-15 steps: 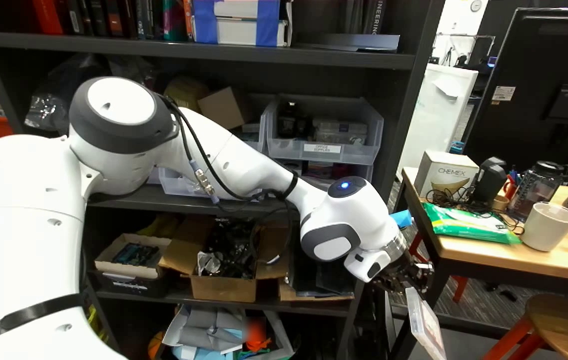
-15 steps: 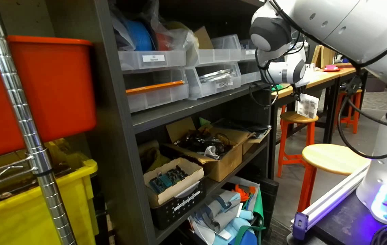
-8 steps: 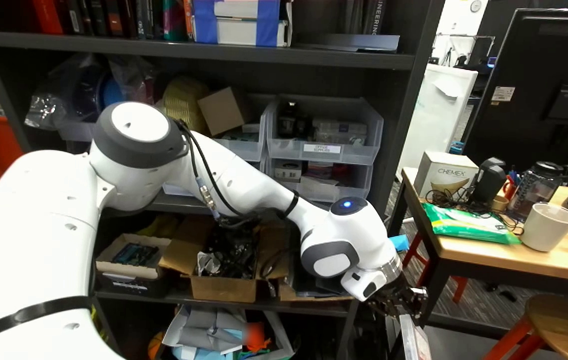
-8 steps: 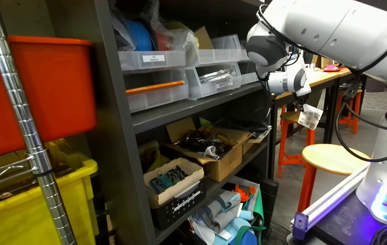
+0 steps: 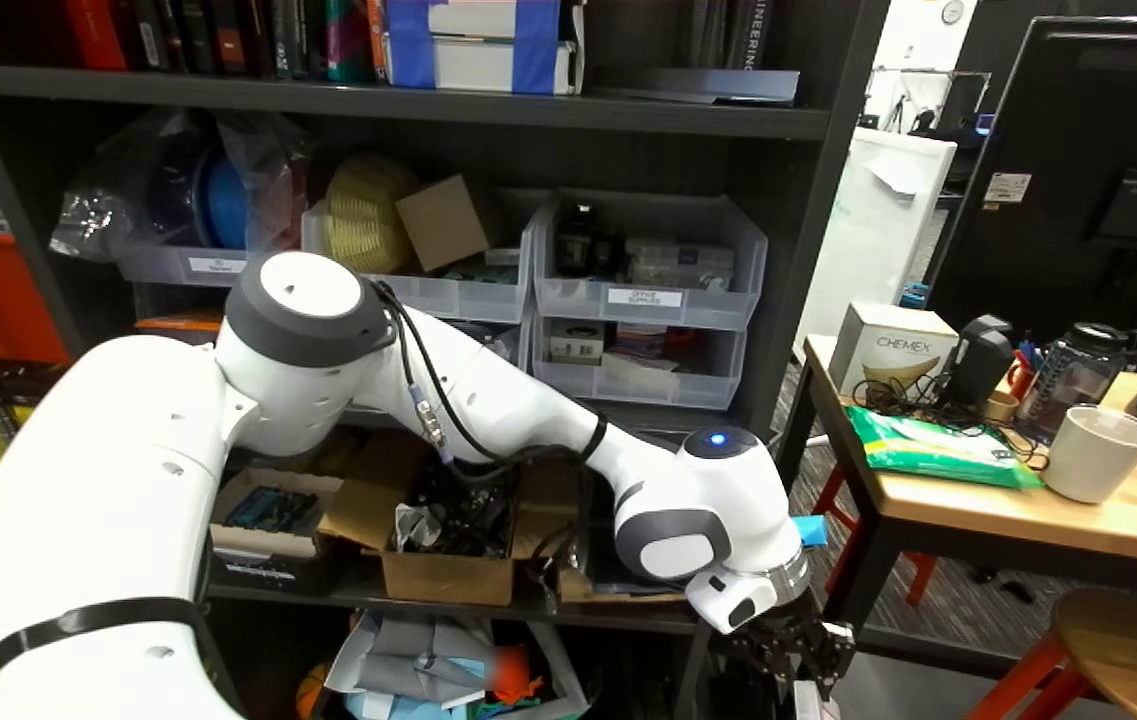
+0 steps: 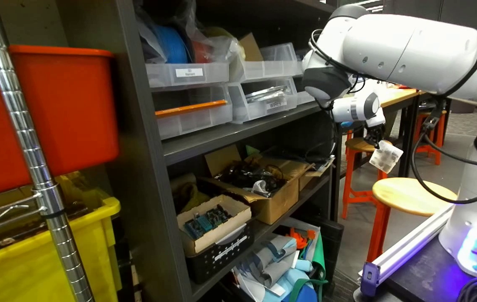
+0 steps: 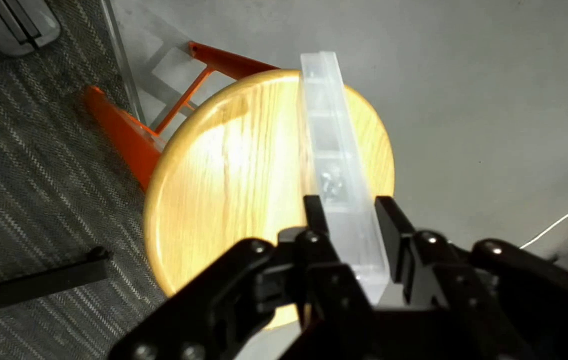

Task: Put the white item on the stool

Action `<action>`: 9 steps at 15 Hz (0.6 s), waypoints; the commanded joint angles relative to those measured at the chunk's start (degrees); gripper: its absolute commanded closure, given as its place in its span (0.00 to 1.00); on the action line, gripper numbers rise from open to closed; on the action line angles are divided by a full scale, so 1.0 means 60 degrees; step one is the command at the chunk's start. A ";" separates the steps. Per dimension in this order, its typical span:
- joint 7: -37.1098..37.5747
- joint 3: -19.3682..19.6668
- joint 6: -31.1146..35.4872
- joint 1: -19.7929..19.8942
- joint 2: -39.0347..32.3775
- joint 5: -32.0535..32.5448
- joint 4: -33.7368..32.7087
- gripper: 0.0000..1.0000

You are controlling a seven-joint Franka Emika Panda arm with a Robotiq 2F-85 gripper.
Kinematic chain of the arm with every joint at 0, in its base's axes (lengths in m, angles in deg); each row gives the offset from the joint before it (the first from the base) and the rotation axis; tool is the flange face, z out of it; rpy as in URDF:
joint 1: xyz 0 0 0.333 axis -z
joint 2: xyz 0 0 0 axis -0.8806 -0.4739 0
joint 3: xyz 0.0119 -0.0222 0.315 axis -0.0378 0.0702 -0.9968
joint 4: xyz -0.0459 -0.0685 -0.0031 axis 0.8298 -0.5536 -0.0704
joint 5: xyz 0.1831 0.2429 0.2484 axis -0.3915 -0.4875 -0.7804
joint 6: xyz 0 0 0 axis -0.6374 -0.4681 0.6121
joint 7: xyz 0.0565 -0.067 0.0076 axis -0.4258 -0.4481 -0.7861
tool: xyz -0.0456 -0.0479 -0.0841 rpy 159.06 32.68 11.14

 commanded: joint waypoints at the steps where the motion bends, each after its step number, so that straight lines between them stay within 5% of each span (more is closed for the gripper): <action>1: 0.0164 0.0430 -0.0892 -0.0004 0.0804 -0.0566 -0.0171 0.93; 9: 0.0153 0.0840 -0.2266 -0.0004 0.2063 -0.1585 -0.0352 0.93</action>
